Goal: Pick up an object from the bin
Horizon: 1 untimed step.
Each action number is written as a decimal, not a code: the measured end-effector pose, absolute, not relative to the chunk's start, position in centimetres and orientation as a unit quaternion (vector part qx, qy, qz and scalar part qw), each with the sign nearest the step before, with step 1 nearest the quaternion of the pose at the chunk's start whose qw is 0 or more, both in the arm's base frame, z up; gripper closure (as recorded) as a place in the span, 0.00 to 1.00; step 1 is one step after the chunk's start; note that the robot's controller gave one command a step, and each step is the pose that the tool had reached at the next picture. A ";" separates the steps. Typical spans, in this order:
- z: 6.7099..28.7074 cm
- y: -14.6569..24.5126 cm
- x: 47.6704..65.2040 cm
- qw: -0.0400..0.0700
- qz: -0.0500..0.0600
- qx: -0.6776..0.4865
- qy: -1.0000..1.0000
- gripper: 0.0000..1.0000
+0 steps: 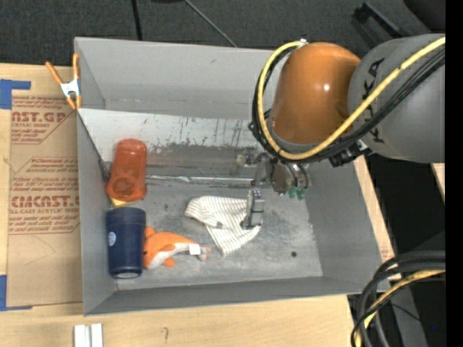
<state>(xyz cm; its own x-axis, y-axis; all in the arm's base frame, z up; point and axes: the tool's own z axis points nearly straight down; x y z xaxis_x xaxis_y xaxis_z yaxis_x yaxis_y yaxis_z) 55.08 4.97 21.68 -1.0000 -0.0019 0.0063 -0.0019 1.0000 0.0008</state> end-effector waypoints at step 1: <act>22.2 5.0 55.2 -0.001 -0.001 0.001 -1.000 0.00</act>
Offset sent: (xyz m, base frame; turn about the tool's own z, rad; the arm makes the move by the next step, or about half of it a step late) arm 0.0220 -0.0140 -0.1468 0.1145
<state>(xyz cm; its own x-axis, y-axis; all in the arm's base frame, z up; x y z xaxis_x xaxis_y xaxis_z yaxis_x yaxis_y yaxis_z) 55.22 4.95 22.16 -1.0000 -0.0010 -0.0019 -0.0010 1.0000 0.0015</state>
